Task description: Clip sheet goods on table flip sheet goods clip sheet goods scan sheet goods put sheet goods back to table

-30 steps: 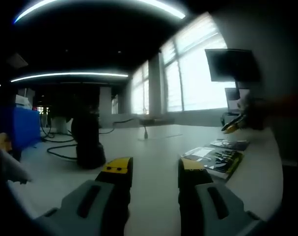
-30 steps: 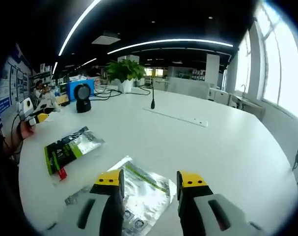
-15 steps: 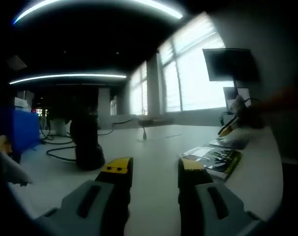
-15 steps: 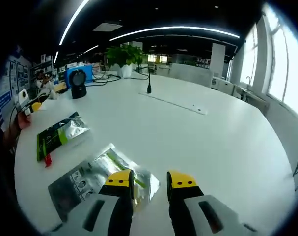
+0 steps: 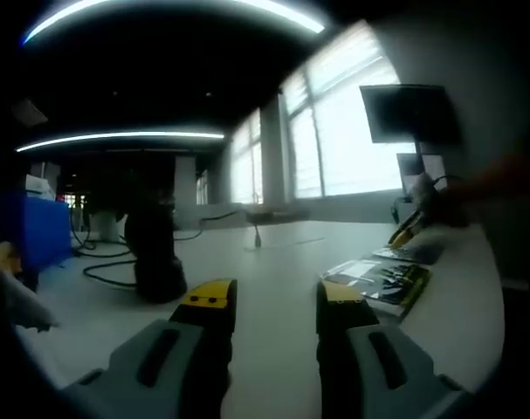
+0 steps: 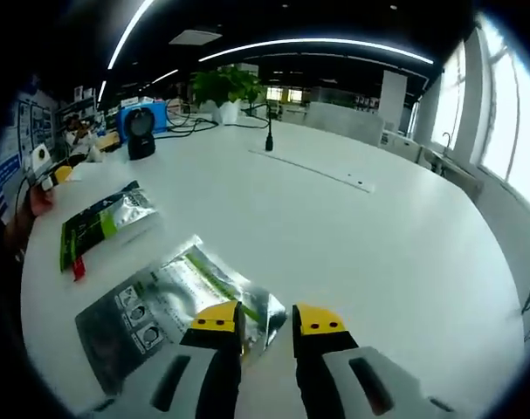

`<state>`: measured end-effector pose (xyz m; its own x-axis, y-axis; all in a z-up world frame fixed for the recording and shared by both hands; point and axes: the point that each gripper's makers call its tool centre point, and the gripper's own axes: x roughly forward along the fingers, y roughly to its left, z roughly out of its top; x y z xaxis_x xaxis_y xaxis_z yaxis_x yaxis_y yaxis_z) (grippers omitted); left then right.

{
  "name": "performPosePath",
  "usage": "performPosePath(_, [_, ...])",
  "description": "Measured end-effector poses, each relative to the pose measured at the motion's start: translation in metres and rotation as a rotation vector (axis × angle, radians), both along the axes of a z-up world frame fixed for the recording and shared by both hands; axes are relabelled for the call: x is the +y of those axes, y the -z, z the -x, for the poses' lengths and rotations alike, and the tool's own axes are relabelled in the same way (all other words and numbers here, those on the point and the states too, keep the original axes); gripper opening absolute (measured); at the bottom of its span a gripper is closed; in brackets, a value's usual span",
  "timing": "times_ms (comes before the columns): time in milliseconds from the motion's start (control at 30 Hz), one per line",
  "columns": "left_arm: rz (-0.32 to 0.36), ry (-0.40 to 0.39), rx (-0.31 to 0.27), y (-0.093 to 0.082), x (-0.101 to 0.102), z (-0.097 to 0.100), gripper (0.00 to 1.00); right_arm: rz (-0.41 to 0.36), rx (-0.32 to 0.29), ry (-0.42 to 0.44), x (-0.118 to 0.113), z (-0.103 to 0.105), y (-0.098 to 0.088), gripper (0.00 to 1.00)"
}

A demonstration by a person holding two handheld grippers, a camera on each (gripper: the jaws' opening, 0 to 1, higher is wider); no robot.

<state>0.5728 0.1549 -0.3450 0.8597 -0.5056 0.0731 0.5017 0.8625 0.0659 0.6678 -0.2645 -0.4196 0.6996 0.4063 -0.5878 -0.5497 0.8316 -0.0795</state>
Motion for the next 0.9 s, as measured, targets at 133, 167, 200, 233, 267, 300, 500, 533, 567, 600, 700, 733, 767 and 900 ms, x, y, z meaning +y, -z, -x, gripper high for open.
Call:
performPosePath(133, [0.003,-0.005,0.002,0.000,0.001,-0.001,0.29,-0.035,0.013,0.011,0.001,-0.001,0.000,0.18])
performPosePath(167, [0.002,-0.004,0.003,0.000,0.001,-0.001,0.29,-0.035,0.012,0.009,0.001,-0.001,0.000,0.18])
performPosePath(200, [0.001,-0.003,0.003,0.000,0.001,-0.001,0.29,-0.038,0.015,0.012,0.002,0.000,0.000,0.18])
performPosePath(233, [-0.001,-0.003,0.004,0.001,0.000,-0.001,0.29,-0.040,0.017,0.014,0.001,-0.001,0.000,0.18])
performPosePath(267, [-0.002,-0.002,0.005,0.001,0.000,-0.001,0.29,-0.038,0.017,0.014,0.000,-0.002,0.000,0.18])
performPosePath(300, [-0.003,-0.001,0.006,0.001,0.000,-0.001,0.29,-0.037,0.018,0.012,0.000,-0.002,0.000,0.17])
performPosePath(500, [-0.004,0.000,0.007,0.001,0.000,-0.001,0.29,-0.018,0.023,0.015,-0.006,-0.009,0.000,0.13])
performPosePath(533, [-0.005,0.000,0.007,0.001,0.000,-0.001,0.29,-0.017,0.023,0.015,-0.005,-0.007,0.000,0.12])
performPosePath(567, [-0.005,0.001,0.007,0.002,-0.001,-0.001,0.29,-0.017,0.022,0.016,-0.003,-0.005,0.000,0.12])
performPosePath(600, [-0.006,0.001,0.007,0.002,-0.001,-0.001,0.29,-0.017,0.022,0.016,-0.001,-0.003,0.000,0.12])
performPosePath(700, [-0.007,0.001,0.007,0.002,-0.001,-0.001,0.29,-0.006,0.018,0.004,-0.001,-0.004,0.000,0.09])
performPosePath(733, [-0.006,0.001,0.007,0.002,-0.001,-0.001,0.29,0.002,0.012,-0.002,0.000,-0.004,0.000,0.09])
performPosePath(767, [-0.006,0.001,0.008,0.002,-0.001,-0.001,0.29,0.003,0.012,-0.002,0.000,-0.004,0.000,0.09])
performPosePath(900, [-0.008,0.001,0.009,0.002,0.000,-0.002,0.29,0.015,0.008,-0.015,0.002,-0.002,0.000,0.06])
